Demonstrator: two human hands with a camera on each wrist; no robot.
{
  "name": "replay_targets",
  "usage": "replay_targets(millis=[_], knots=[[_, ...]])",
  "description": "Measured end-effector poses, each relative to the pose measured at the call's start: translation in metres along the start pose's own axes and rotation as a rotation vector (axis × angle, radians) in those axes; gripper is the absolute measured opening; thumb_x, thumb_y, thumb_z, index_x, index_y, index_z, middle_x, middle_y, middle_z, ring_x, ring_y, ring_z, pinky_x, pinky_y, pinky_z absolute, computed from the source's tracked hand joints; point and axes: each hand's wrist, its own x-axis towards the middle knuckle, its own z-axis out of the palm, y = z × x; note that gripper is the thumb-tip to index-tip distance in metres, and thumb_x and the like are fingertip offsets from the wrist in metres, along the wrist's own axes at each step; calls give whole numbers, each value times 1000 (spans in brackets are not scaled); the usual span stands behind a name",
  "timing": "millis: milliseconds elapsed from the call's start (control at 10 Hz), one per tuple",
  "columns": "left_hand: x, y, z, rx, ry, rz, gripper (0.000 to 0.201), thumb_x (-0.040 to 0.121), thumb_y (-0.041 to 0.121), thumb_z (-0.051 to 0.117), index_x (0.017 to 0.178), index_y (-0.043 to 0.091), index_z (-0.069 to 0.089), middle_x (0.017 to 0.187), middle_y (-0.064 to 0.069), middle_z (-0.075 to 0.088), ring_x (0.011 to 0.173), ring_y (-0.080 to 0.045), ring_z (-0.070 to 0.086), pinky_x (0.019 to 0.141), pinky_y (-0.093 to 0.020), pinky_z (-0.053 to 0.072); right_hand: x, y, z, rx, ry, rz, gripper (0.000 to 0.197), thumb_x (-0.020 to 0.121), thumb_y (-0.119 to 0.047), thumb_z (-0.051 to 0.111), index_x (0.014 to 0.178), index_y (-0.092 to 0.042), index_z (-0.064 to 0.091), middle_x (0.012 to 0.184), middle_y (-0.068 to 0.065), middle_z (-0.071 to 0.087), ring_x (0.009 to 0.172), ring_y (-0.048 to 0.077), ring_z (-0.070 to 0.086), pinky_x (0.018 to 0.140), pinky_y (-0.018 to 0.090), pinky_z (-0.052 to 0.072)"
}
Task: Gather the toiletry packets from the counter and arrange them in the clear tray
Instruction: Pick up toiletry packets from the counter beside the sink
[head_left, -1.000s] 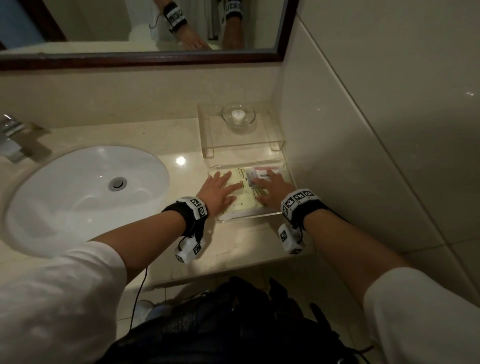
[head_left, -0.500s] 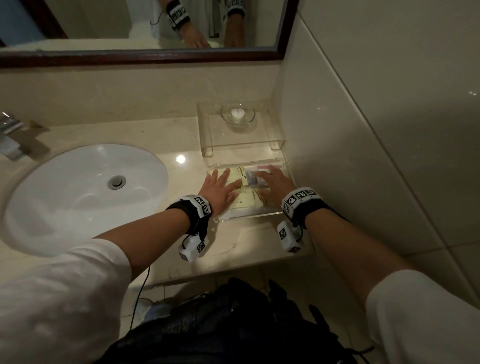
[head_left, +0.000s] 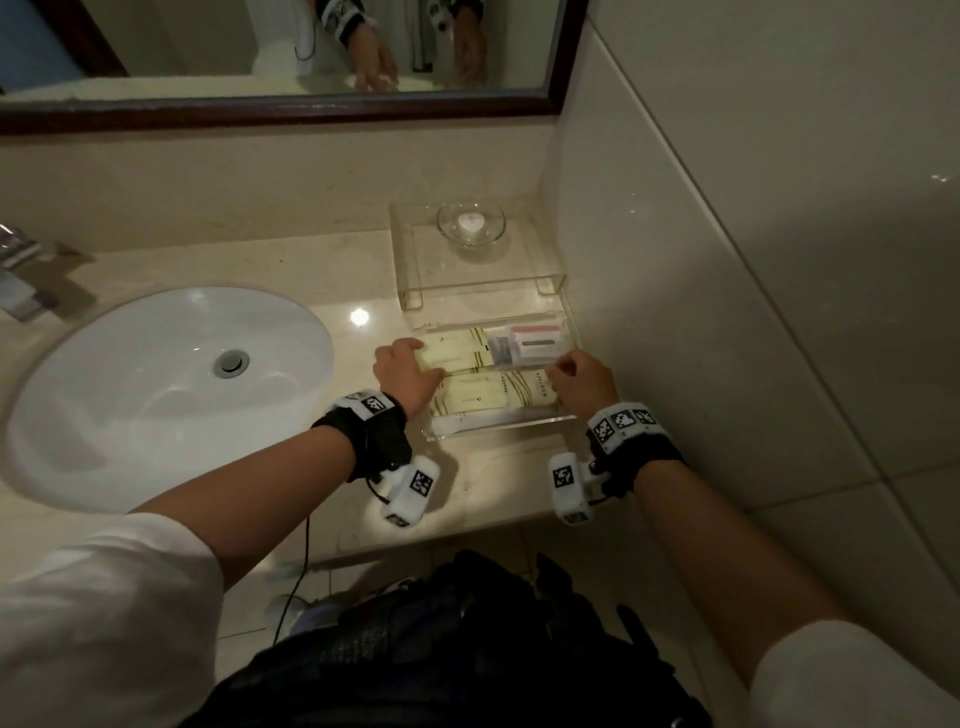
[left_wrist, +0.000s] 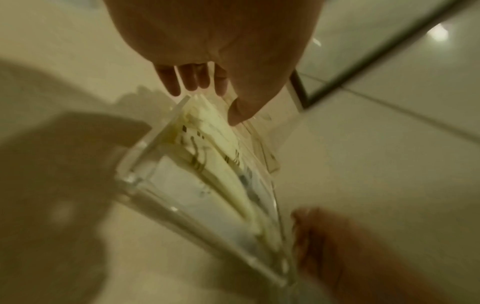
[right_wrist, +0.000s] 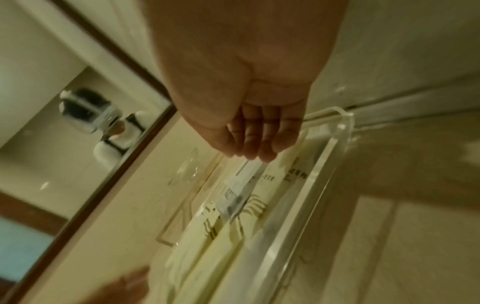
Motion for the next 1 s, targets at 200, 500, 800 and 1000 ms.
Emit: replay_targets(millis=[200,500,800,1000], knots=[[7,-3,-10,-585,-187,-535,15,85,14,61,82,9,47,77,-14,54,63,-26,55,52,-27,54,-8,3,-9,329,-71,480,30,94,-15,47,65,-8,50,42,4,49,40,17,46,38,17,32],[5,-17,-13,-561,-492,-694,33,99,19,32,71,11,46,42,-2,40,37,-16,36,45,-21,34,-37,10,-1,639,-226,732,14,95,-18,50,88,-7,54,66,8,43,33,15,44,36,16,34],[12,-26,-3,-123,-542,-455,29,97,8,43,69,15,47,77,-3,52,91,-23,53,104,-41,45,-43,1,1,865,-164,687,18,95,2,41,85,-1,56,78,15,59,58,25,55,38,23,50],[11,-25,4,-171,-493,-404,27,94,1,43,72,16,43,79,-8,53,89,-31,58,91,-53,52,-30,17,15,978,-67,709,25,93,6,39,111,2,56,90,20,62,63,29,59,41,25,51]])
